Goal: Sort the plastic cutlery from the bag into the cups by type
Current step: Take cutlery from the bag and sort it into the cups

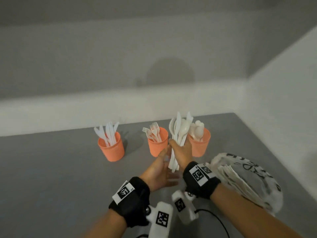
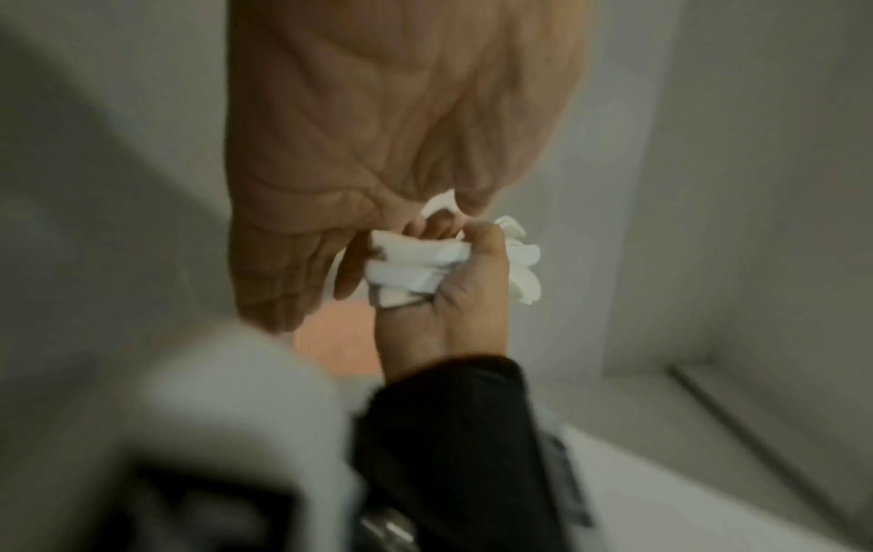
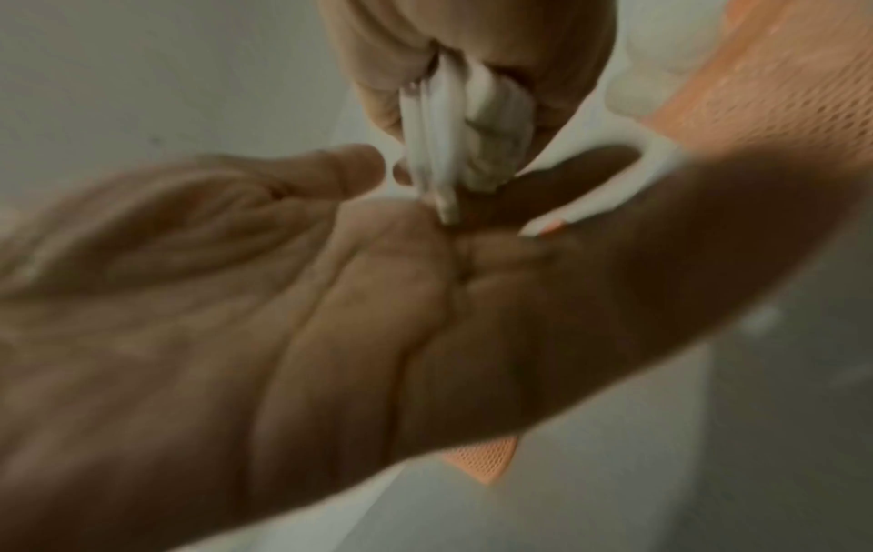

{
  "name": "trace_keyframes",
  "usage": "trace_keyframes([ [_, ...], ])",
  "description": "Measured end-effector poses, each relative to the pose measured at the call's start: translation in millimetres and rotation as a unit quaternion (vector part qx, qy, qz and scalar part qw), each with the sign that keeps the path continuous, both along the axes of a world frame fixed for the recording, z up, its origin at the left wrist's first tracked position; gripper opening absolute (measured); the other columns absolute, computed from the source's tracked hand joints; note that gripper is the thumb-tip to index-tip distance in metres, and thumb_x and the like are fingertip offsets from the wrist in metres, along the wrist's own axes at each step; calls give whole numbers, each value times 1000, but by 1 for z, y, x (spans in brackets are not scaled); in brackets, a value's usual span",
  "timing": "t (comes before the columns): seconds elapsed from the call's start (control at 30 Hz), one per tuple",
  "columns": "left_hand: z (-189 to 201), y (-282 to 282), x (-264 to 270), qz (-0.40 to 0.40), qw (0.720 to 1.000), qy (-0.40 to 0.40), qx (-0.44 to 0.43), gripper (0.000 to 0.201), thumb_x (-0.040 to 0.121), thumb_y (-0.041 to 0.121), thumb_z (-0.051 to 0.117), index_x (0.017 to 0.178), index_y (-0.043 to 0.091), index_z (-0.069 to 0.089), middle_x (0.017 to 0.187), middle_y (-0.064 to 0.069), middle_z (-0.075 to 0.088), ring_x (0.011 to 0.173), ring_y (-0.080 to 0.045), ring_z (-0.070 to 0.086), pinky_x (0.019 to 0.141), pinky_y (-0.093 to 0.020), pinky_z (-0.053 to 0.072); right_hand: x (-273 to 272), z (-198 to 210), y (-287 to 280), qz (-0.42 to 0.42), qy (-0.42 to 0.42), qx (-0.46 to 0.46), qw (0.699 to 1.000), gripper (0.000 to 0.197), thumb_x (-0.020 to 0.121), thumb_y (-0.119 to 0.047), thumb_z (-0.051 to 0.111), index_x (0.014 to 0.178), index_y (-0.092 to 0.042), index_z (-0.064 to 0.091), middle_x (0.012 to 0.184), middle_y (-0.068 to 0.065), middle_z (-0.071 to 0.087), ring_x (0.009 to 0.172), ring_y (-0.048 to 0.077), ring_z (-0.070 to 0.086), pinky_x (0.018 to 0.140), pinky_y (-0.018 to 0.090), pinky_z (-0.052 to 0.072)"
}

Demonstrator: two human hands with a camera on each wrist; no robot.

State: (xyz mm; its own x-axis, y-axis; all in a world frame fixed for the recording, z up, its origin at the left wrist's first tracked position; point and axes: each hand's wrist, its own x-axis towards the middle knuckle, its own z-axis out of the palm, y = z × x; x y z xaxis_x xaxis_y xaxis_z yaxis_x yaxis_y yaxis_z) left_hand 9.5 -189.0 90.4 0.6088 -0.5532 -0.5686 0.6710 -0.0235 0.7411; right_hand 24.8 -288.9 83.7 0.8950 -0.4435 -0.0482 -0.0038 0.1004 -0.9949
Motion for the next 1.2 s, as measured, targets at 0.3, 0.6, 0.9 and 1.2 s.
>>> trace_keyframes([
  [0.3,4,53,35,185,959,-204,59,43,80,20,70,121,11,59,113,-9,68,103,-21,65,94,-39,51,-3,-9,74,143,52,-243,958,45,77,-12,66,120,-18,58,104,-3,65,98,14,60,82,26,47],
  [0.6,5,91,48,174,964,-197,31,15,87,17,58,78,8,65,83,-7,72,69,-29,59,55,-31,43,2,12,80,379,160,3,911,8,88,-11,59,82,-14,63,66,2,65,43,3,55,45,15,45],
  [0.9,17,113,68,113,962,-241,60,46,89,52,47,107,13,63,89,-9,72,69,-17,69,61,-29,53,19,5,102,357,156,107,915,10,92,-17,54,94,-7,58,44,0,51,41,14,54,58,30,55],
  [1.2,7,126,83,204,941,-252,96,20,89,17,59,94,-2,60,68,-7,60,52,-12,58,55,-23,51,38,4,102,340,143,69,927,21,90,-32,57,90,-14,67,74,2,70,51,8,62,51,22,52],
])
